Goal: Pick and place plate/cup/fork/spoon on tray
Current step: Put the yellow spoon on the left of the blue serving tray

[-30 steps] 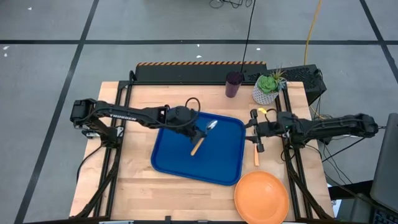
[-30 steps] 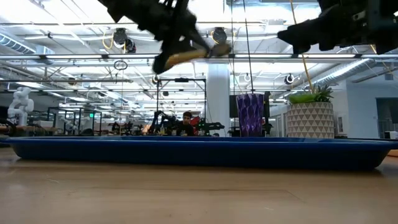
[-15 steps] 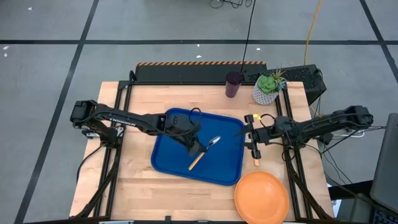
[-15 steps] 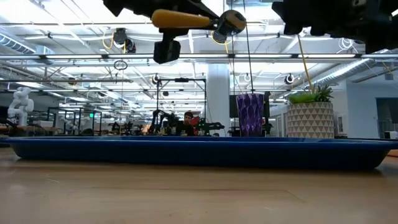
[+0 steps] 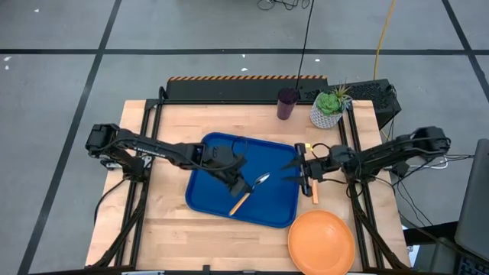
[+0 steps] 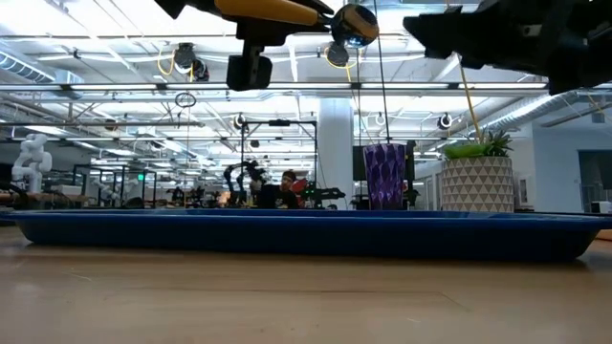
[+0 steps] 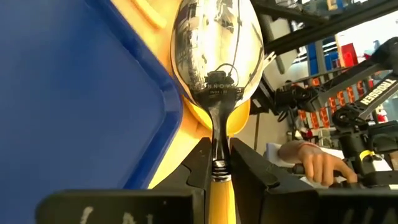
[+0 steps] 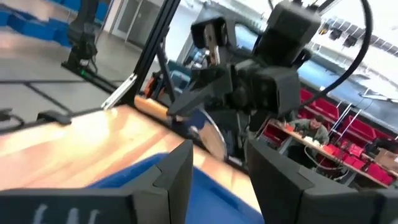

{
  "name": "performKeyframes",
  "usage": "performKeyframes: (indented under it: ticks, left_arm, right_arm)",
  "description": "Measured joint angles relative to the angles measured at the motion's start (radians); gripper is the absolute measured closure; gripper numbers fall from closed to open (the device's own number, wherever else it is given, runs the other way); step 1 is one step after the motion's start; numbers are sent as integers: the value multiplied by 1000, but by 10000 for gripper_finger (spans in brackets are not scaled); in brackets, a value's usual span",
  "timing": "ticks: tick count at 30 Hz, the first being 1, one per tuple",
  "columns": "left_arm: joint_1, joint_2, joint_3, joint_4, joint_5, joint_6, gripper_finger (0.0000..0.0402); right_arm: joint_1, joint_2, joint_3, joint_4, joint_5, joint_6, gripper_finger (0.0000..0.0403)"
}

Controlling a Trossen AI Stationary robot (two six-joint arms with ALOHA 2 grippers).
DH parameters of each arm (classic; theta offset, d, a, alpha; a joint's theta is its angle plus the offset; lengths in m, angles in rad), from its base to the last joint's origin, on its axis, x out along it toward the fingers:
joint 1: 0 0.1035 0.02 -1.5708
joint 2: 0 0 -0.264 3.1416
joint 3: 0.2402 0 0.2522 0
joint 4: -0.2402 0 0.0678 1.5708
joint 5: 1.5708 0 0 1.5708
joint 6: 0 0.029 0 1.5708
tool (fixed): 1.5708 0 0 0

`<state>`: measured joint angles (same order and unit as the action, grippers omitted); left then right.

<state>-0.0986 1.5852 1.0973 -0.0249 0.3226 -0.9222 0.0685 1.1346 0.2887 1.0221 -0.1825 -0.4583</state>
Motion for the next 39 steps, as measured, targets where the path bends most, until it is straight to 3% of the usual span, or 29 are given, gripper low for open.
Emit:
performKeyframes:
  ticks: [13, 20, 23, 27, 29, 39]
  left_arm:
    - [-16, 0, 0, -32, -9, -18, 360]
    - [-33, 0, 0, -52, -18, -24, 360]
    - [-35, 0, 0, -56, -18, -26, 360]
    - [-35, 0, 0, -59, -20, -28, 360]
    - [-35, 0, 0, -64, -23, -30, 360]
    - [-36, 0, 0, -60, -27, -27, 360]
  right_arm:
    - [35, 229, 157, -1, 29, 2, 259]
    - [35, 250, 186, 0, 52, 2, 266]
    - [35, 247, 188, -3, 52, -1, 297]
    - [30, 246, 188, -29, 48, -26, 378]
    - [30, 246, 188, -42, 45, -44, 393]
    - [30, 246, 188, -26, 54, -26, 279]
